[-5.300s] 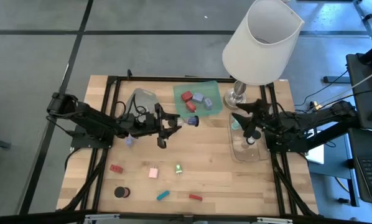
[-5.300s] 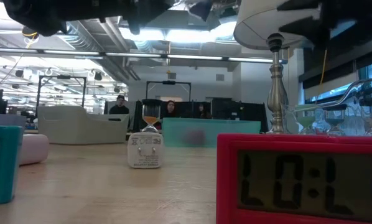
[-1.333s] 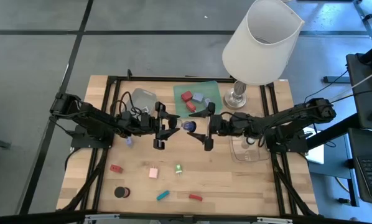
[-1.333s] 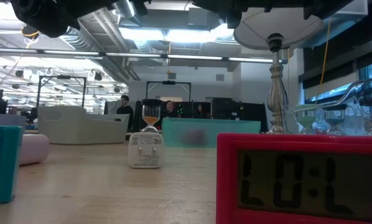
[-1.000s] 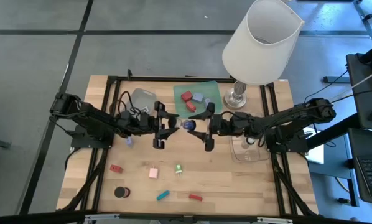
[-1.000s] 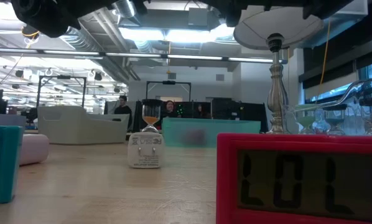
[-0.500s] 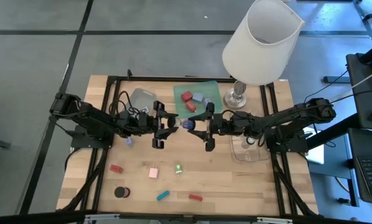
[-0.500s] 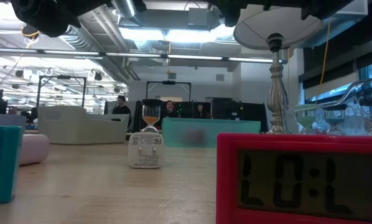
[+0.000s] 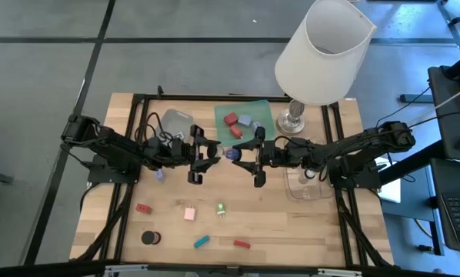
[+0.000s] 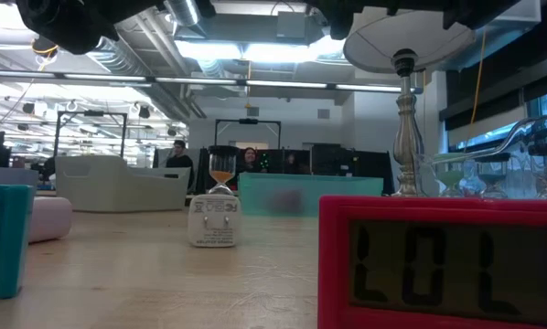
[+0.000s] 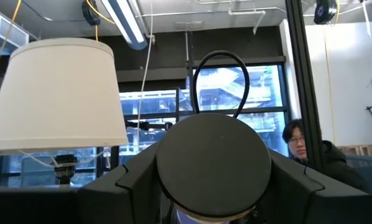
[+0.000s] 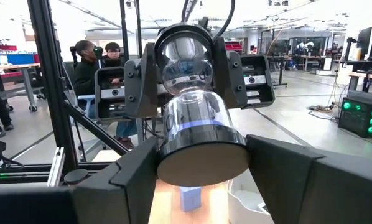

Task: Pick & Place Office items
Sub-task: Put the blue hourglass into the transparent bin

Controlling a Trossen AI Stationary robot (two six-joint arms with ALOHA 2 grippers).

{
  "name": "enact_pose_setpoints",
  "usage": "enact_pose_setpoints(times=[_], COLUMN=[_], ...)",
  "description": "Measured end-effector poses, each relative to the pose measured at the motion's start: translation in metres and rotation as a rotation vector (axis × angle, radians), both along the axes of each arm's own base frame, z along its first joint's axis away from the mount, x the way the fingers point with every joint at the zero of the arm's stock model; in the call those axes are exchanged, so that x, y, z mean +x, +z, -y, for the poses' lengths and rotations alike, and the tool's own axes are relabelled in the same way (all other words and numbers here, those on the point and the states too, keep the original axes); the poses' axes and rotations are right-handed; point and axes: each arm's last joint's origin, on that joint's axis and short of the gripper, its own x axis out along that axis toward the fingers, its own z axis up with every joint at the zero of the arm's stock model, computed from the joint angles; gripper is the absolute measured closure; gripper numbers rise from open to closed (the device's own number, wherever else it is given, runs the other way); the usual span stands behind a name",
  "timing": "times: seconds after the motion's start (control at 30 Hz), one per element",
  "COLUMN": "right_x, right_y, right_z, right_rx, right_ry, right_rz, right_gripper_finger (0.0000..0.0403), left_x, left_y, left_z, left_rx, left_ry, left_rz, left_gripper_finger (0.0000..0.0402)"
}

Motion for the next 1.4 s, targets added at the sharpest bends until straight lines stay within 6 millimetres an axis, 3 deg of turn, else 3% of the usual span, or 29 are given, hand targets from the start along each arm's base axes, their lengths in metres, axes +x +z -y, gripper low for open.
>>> enact_pose_setpoints(times=[0.43, 0.6, 0.93, 1.17, 1.4], right_x=[-0.001, -0.012, -0.077, -0.121, -0.161], right_y=[0.001, 0.008, 0.032, 0.056, 0.055], right_z=[0.001, 0.005, 0.018, 0.019, 0.010], right_rx=[-0.041, -0.071, 0.140, 0.397, 0.709], right_ry=[-0.021, -0.093, -0.221, -0.330, -0.442], right_rz=[0.002, -0.064, -0.387, -0.771, -1.217], right_gripper_finger=[0.0187, 0.0187, 0.0178, 0.0182, 0.0179], left_x=[0.003, 0.006, 0.011, 0.012, 0.013], left_y=[-0.005, -0.013, -0.028, -0.036, -0.043], left_z=[0.003, 0.002, 0.001, 0.001, -0.001], left_rx=[-0.053, -0.135, -0.226, -0.221, -0.235], left_ry=[-0.054, -0.036, -0.010, 0.002, 0.084], left_rz=[-0.060, -0.140, -0.294, -0.378, -0.442], left_gripper_finger=[0.0117, 0.0099, 0.0102, 0.0103, 0.0103])
